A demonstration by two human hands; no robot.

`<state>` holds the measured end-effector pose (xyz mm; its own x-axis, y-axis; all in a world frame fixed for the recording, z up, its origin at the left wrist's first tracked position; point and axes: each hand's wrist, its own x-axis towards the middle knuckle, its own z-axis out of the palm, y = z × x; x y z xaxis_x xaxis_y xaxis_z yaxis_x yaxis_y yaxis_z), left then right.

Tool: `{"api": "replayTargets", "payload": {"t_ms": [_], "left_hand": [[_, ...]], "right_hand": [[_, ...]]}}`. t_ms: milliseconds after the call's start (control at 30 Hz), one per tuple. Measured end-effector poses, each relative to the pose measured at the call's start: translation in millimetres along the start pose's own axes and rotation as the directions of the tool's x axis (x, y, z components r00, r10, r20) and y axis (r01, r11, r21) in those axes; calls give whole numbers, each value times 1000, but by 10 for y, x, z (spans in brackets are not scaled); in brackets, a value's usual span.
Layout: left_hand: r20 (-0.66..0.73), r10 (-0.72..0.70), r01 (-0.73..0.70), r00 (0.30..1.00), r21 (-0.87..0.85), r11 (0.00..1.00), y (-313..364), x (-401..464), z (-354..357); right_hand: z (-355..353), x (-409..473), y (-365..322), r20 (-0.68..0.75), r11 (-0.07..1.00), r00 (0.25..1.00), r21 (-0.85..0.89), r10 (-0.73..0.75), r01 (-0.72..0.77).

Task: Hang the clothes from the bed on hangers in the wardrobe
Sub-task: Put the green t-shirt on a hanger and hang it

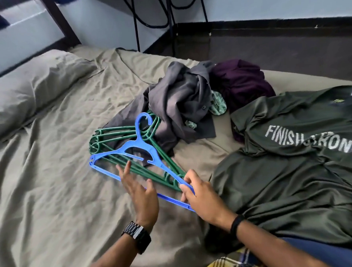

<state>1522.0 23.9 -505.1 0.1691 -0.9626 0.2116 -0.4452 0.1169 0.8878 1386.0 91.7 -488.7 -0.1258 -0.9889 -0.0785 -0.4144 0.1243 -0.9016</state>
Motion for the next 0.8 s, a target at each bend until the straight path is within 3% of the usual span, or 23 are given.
{"api": "replayTargets", "payload": {"t_ms": [100, 167, 233, 300, 367, 533, 667, 800], "left_hand": [[-84, -200, 191, 976, -100, 976, 108, 15, 84], [-91, -321, 288, 943, -261, 921, 243, 55, 177], [-5, -409, 344, 913, -533, 773, 425, 106, 277], [93, -425, 371, 900, -676, 637, 577, 165, 346], [141, -355, 346, 924, -702, 623, 717, 209, 408], [190, -35, 158, 981, -682, 714, 1073, 207, 674], [318, 178, 80, 931, -655, 751, 1361, 32, 1072], [488, 206, 139, 848, -579, 803, 1534, -218, 1561]], "right_hand": [[-130, -31, 2, -55, 993, 994, 65, -94, 97], [-229, -60, 17, -96, 984, 984, 78, -152, 160], [-325, -95, 32, -148, 977, 975, 112, -166, 183], [-423, -103, 36, -205, 965, 965, 171, -163, 199], [-565, -100, 42, -236, 956, 960, 209, -154, 205], [-929, -97, 119, -203, 959, 974, 239, -102, 150], [-1242, -137, 259, -277, 948, 960, 296, -34, 119], [-1634, -173, 484, -397, 889, 904, 456, 158, 45]]}}
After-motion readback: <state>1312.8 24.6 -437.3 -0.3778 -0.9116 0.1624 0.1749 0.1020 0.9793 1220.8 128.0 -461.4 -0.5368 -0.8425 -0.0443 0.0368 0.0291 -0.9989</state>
